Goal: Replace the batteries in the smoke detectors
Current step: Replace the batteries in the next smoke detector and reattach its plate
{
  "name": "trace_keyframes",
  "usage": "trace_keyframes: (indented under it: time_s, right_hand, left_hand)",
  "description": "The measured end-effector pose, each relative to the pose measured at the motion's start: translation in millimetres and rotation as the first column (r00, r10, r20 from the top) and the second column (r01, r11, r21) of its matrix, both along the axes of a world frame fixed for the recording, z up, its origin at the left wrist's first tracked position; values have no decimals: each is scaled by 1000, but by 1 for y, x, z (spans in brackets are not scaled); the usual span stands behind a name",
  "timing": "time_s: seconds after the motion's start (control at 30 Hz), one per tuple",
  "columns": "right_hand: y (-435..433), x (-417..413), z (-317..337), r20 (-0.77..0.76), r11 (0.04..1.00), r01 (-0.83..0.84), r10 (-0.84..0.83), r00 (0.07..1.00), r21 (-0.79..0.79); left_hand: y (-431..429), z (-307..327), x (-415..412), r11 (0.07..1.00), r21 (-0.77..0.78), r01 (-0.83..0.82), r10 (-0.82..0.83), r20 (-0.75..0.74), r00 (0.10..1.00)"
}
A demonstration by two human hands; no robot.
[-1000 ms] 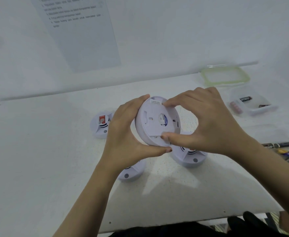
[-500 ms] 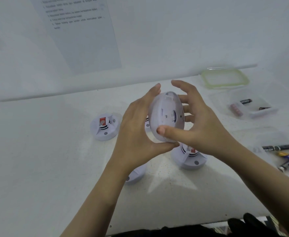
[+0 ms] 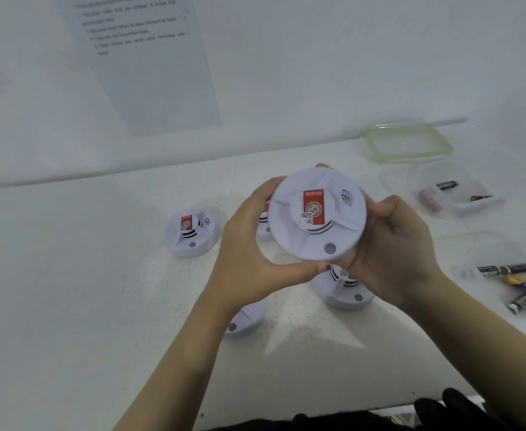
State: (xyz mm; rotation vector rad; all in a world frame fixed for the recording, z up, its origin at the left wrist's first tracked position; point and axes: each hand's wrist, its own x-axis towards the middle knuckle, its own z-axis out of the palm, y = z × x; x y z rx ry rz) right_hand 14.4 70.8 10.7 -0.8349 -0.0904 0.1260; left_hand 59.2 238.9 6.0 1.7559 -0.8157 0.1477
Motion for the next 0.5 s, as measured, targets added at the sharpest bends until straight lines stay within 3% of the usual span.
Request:
trace_keyframes:
  time_s: [0.1,0.23,0.5]
  right_hand:
    - [-5,-1,1,32,975,85,-80,996,-207]
    - [-15,-5,-7,142,866,96,-29,989,-491]
    - [-17,-6,-22,129,790,105,-33,991,-604]
  left_hand:
    - [2,-1,3,1000,12,23,-22,-40,999]
    - [4,-6,3,998,46,35,-27,-169,985]
    - [3,-15,0,996,64,62,-33,-373,927]
